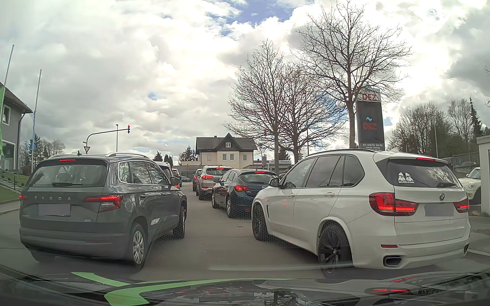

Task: Follow the waypoints while adhering to traffic rules and regulations

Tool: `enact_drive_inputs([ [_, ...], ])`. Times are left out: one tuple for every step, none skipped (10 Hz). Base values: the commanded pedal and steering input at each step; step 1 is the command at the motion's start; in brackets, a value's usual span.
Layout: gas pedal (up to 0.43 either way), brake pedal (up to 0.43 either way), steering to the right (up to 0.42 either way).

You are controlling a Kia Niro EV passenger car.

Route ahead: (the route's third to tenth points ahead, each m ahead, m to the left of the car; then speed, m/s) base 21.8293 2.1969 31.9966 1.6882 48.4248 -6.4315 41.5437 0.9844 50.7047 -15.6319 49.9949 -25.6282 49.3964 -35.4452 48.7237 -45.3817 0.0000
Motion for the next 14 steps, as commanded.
enact_drive_inputs([
  [0.000, 0.287, 0.571],
  [0.000, 0.287, 0.571],
  [0.000, 0.287, 0.572],
  [0.000, 0.287, 0.571],
  [0.000, 0.287, 0.571],
  [0.000, 0.287, 0.571],
  [0.000, 0.287, 0.572],
  [0.000, 0.287, 0.572],
  [0.000, 0.287, 0.571],
  [0.000, 0.287, 0.572],
  [0.000, 0.287, 0.571],
  [0.000, 0.287, 0.572],
  [0.000, 0.287, 0.571],
  [0.000, 0.287, 0.571],
])
